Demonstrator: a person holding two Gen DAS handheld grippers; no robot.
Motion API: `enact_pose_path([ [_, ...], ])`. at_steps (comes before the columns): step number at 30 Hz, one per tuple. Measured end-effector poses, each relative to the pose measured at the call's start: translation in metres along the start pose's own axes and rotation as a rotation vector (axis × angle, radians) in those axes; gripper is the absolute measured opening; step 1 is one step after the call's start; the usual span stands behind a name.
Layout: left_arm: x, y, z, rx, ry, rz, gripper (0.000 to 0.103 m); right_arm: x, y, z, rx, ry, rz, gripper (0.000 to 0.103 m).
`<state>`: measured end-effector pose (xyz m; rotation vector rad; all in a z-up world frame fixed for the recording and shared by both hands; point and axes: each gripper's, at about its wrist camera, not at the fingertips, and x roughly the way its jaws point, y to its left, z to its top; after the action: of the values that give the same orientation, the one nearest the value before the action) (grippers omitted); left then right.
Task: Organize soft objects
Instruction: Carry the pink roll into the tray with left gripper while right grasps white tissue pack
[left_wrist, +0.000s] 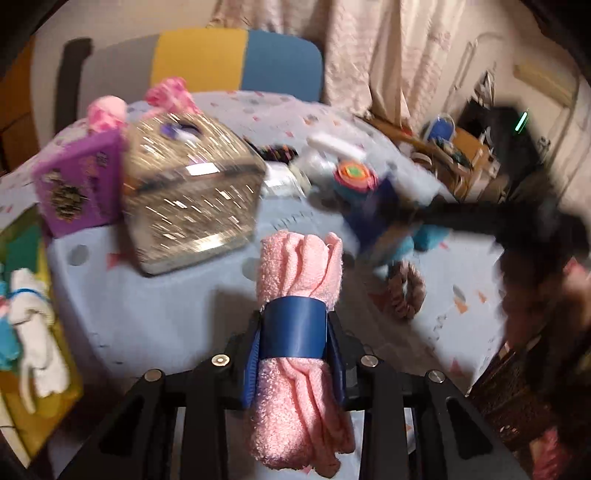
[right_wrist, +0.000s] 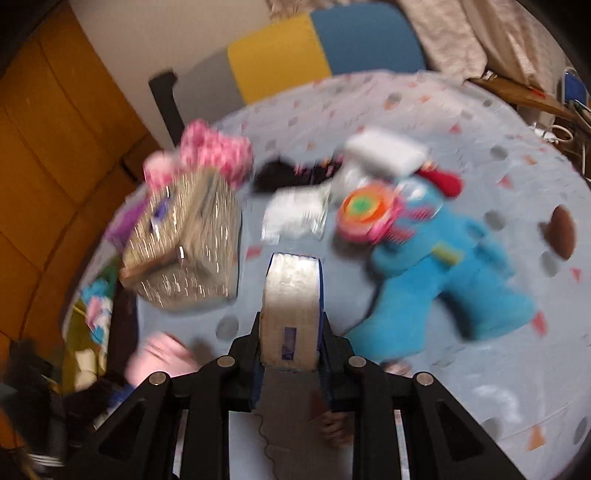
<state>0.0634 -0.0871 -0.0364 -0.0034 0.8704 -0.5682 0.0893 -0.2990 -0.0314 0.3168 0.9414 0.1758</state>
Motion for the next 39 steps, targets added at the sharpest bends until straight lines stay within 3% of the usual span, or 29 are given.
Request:
enact_pose_path([
  [4, -0.031, 0.017, 0.007, -0.046, -0.057, 0.024, 0.032, 0.035, 0.011, -0.015, -0.018, 0.067, -0.078, 0.023],
  [9, -0.067, 0.06, 0.013, -0.16, -0.109, 0.06, 0.032, 0.037, 0.013, -0.018, -0.012, 0.039, -0.101, 0.023],
  [12, -0.091, 0.099, 0.014, -0.261, -0.137, 0.107, 0.032, 0.036, 0.014, -0.017, -0.016, 0.038, -0.108, 0.023],
  [15, -0.111, 0.142, 0.012, -0.35, -0.151, 0.207, 0.032, 0.037, 0.013, -0.015, -0.009, 0.04, -0.107, 0.023],
  [21, -0.136, 0.246, -0.006, -0.556, -0.115, 0.411, 0.032, 0.036, 0.013, -0.016, -0.013, 0.034, -0.11, 0.023],
  [25, -0.136, 0.296, -0.019, -0.663, -0.066, 0.459, 0.032, 0.037, 0.014, -0.016, -0.013, 0.034, -0.112, 0.023],
  [29, -0.125, 0.333, -0.023, -0.685, -0.016, 0.511, 0.036, 0.036, 0.014, -0.016, -0.011, 0.036, -0.115, 0.023],
  [31, -0.118, 0.346, -0.027, -0.713, 0.02, 0.538, 0.043, 0.037, 0.014, -0.017, -0.01, 0.043, -0.117, 0.023],
  [34, -0.119, 0.351, -0.029, -0.738, 0.021, 0.557, 0.044, 0.037, 0.014, -0.017, -0.011, 0.044, -0.12, 0.023],
  [35, -0.121, 0.348, -0.027, -0.725, 0.008, 0.582, 0.045, 0.038, 0.014, -0.017, -0.01, 0.044, -0.122, 0.023],
  [37, -0.132, 0.33, -0.022, -0.672, -0.059, 0.62, 0.062, 0.039, 0.014, -0.017, -0.008, 0.044, -0.127, 0.023],
  [39, -0.14, 0.313, -0.018, -0.63, -0.109, 0.639, 0.066, 0.04, 0.014, -0.016, -0.009, 0.044, -0.131, 0.023],
])
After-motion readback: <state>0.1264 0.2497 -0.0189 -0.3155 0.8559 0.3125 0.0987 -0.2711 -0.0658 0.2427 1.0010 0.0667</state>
